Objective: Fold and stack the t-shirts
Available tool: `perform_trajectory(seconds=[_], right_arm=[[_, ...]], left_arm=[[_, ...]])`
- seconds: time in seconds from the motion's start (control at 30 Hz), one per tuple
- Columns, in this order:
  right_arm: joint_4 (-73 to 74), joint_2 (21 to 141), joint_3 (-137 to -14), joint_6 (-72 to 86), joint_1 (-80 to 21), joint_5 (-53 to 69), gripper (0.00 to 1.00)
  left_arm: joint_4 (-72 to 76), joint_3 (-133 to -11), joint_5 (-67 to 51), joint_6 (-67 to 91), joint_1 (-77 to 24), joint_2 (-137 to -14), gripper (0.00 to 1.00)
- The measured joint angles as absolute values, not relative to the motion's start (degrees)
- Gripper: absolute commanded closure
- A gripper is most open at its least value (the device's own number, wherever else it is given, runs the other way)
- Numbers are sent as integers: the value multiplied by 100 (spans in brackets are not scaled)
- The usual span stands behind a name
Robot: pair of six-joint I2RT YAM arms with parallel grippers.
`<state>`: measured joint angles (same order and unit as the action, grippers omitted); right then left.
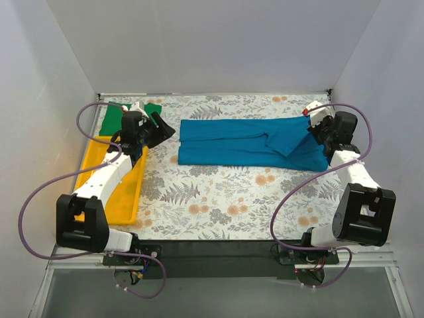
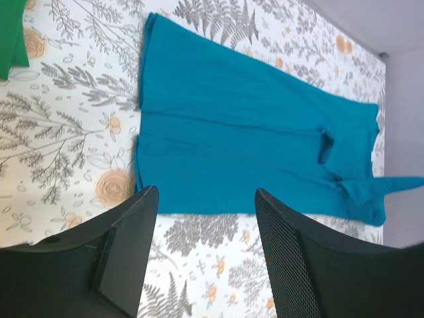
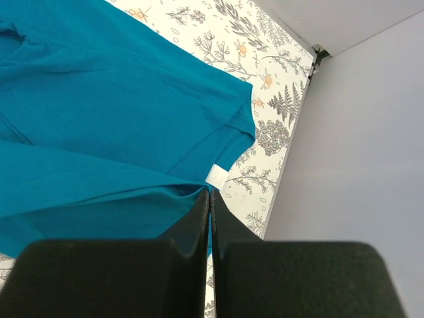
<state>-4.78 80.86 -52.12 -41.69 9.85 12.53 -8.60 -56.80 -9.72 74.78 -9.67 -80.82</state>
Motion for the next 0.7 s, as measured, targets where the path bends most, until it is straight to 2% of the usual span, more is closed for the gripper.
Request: perform_trajectory(seconds=[0.27,0.7], right_arm=[[-598,8230,-5349,-3983,969,987,99],[-661,8595,-5502,-3760,779,633,99]], left_arm=[[-1127,-4882,-1236,6917,-947,-7371,41],[-1389,-4552,-1243,6359,-947,-6576,41]])
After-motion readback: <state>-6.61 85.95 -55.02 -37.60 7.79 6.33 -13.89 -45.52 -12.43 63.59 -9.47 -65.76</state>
